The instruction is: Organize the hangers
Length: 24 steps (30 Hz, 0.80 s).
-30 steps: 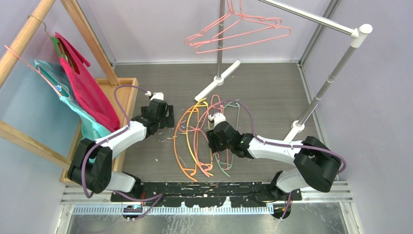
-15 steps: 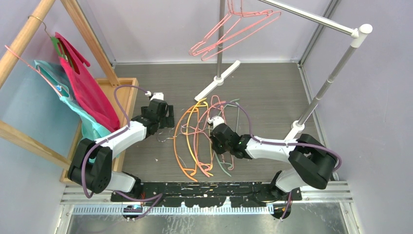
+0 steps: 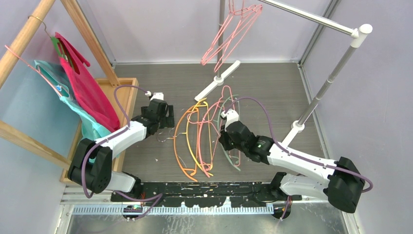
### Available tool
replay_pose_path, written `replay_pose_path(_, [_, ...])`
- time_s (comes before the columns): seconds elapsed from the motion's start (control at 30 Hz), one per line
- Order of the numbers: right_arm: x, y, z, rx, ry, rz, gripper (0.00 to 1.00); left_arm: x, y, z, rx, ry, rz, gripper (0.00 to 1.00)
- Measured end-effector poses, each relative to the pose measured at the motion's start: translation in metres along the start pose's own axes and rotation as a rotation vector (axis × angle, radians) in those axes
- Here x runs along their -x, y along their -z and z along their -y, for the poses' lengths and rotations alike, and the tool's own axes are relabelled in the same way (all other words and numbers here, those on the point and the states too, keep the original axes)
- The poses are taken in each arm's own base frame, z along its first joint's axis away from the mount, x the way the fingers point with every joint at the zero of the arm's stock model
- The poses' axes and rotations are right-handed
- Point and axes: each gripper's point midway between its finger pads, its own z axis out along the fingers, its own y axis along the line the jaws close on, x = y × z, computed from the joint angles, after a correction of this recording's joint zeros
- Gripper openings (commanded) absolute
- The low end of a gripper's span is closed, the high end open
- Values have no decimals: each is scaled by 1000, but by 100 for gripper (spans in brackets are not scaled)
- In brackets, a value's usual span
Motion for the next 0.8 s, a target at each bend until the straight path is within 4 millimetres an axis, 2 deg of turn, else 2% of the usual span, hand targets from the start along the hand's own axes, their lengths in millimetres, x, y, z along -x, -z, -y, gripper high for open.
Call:
replay_pose_path(0.1, [5, 4, -2, 13, -7, 19, 7, 0, 0, 0, 0, 0, 0, 98])
replay_pose_path(0.23, [-9, -6, -5, 23, -8, -38, 14, 0, 0, 0, 0, 0, 1, 98])
replay_pose_path(0.37, [-24, -20, -8, 27, -8, -90, 15, 0, 0, 0, 0, 0, 1, 98])
replay_pose_path(0.63, [-33, -35, -8, 24, -6, -106, 14, 0, 0, 0, 0, 0, 1, 98])
replay_pose_path(0.8, [-49, -47, -3, -1, 0, -144, 22, 1, 1, 0, 0, 1, 2, 98])
